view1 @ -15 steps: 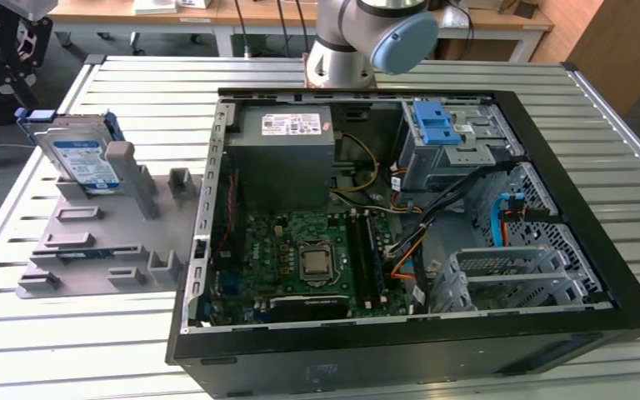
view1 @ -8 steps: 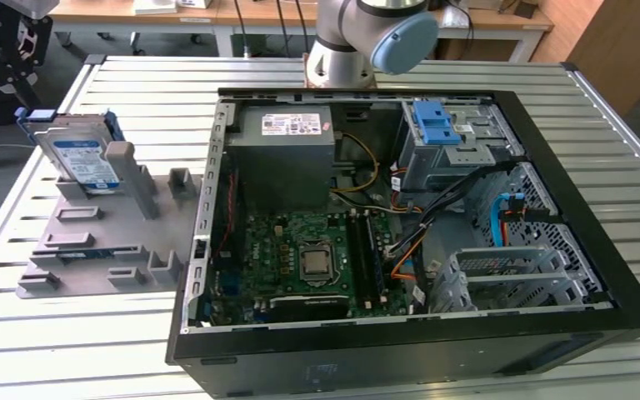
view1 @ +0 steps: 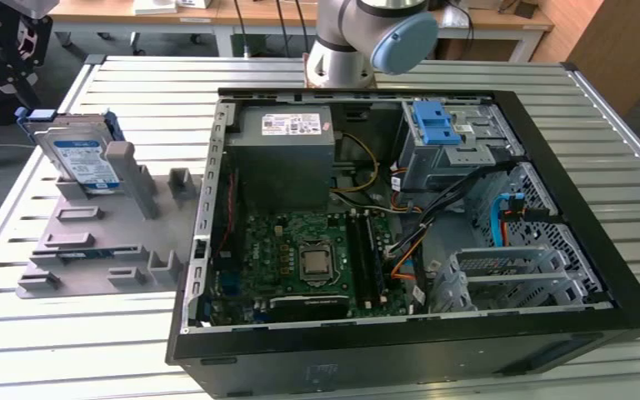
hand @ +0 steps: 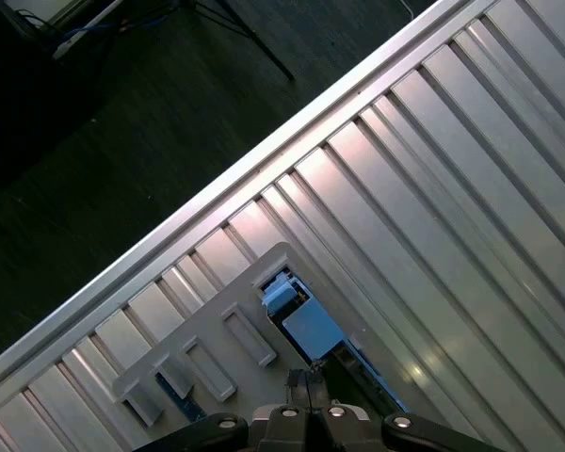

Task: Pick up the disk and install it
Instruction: 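Pick up the disk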

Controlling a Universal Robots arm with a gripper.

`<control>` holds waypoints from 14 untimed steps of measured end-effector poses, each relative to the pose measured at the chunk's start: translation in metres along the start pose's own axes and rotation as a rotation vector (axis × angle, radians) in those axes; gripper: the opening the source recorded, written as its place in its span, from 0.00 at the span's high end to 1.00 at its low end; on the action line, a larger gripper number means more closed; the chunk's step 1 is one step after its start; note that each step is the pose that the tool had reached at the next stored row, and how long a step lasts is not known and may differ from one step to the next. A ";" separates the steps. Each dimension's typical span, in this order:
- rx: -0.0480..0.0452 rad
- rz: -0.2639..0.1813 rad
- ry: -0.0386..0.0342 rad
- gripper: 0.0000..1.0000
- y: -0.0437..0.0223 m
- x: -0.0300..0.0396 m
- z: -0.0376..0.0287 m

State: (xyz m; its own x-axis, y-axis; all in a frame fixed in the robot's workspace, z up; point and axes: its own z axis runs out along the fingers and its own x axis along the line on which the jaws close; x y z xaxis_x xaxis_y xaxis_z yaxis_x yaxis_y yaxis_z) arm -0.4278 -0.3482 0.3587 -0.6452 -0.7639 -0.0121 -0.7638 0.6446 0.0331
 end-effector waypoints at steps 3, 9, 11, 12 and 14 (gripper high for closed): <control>0.0010 -0.004 -0.0009 0.89 0.0000 -0.0001 0.0001; 0.0009 -0.035 0.0000 0.89 0.0001 0.0000 0.0000; 0.0009 -0.047 0.0002 0.89 0.0001 0.0000 0.0001; 0.0008 -0.053 0.0005 0.89 0.0001 0.0000 0.0000; 0.0007 -0.065 0.0008 0.89 0.0001 0.0000 0.0000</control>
State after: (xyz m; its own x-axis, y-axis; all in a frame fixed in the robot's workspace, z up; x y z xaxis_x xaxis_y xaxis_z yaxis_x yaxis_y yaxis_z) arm -0.4279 -0.3482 0.3586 -0.5939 -0.8045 -0.0135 -0.8044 0.5933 0.0315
